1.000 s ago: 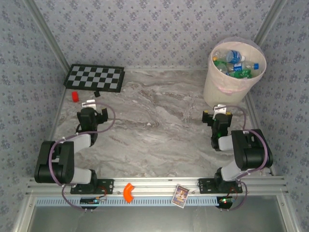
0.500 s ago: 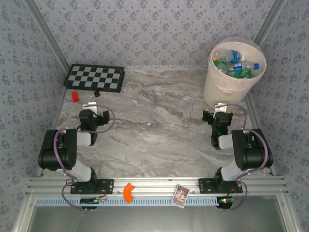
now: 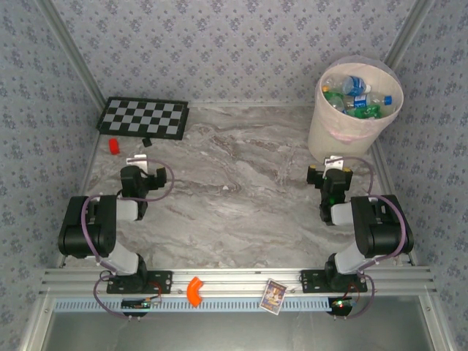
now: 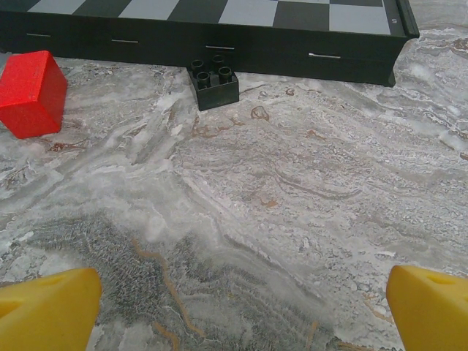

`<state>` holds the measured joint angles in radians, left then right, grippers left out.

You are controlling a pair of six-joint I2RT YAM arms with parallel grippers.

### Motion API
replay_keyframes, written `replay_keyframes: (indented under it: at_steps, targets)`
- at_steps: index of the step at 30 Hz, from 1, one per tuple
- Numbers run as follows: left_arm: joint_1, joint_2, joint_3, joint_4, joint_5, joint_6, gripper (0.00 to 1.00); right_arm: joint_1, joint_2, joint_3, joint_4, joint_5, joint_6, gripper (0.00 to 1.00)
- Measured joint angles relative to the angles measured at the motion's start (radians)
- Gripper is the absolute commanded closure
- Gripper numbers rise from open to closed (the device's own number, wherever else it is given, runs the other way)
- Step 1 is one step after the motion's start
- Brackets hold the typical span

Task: Put the plastic bottles in the bin

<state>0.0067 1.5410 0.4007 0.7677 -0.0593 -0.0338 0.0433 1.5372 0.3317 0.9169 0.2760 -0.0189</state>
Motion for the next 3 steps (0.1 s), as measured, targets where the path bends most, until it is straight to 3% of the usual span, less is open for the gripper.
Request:
replay_keyframes:
  at_steps: [3]
  targets:
    - [0.0,0.0,0.0,0.0,0.0,0.0,0.0,-0.001,0.0,0.0,-0.001,0.0,0.0,0.01]
